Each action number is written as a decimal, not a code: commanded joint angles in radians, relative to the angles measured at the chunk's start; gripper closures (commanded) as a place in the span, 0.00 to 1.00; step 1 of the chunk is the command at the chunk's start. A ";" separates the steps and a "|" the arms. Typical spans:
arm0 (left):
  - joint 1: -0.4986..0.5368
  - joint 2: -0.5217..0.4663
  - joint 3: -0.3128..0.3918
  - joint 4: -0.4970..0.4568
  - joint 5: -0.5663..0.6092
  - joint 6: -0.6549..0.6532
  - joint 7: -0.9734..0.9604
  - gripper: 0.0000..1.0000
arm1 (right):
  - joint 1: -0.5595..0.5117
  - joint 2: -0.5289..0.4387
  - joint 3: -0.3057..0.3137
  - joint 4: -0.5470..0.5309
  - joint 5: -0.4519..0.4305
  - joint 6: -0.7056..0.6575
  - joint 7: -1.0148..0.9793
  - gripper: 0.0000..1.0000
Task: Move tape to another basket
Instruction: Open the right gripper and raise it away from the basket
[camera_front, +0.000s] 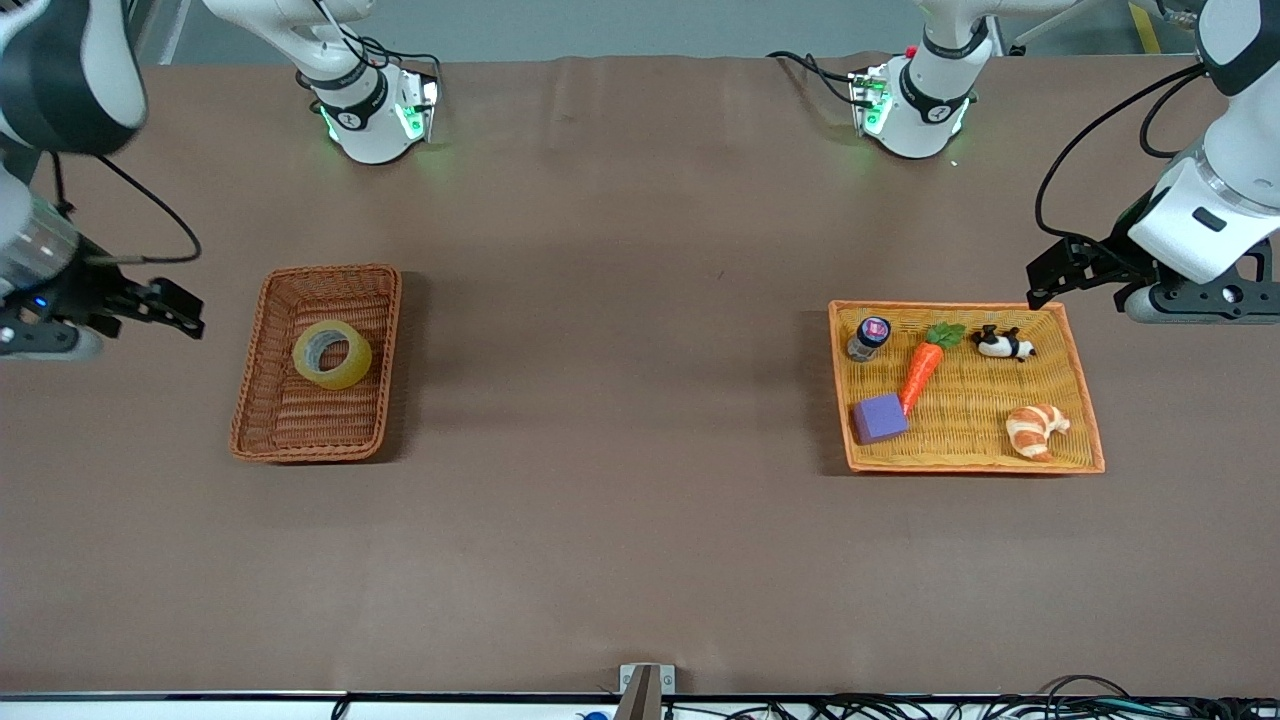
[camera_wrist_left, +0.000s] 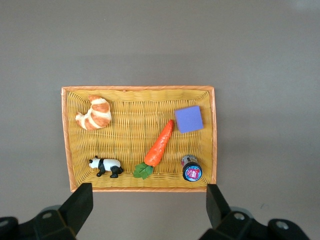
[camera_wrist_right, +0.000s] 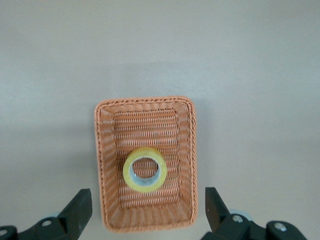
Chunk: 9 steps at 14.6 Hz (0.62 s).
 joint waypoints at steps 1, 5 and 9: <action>0.003 -0.002 -0.001 0.013 0.005 -0.016 0.013 0.00 | 0.001 0.021 -0.001 0.146 0.009 -0.149 0.016 0.00; 0.001 -0.002 -0.001 0.014 0.006 -0.016 0.013 0.00 | -0.008 0.016 -0.005 0.216 0.018 -0.274 0.022 0.00; 0.001 -0.001 -0.001 0.016 0.006 -0.016 0.013 0.00 | -0.006 0.005 -0.007 0.220 0.024 -0.304 0.028 0.00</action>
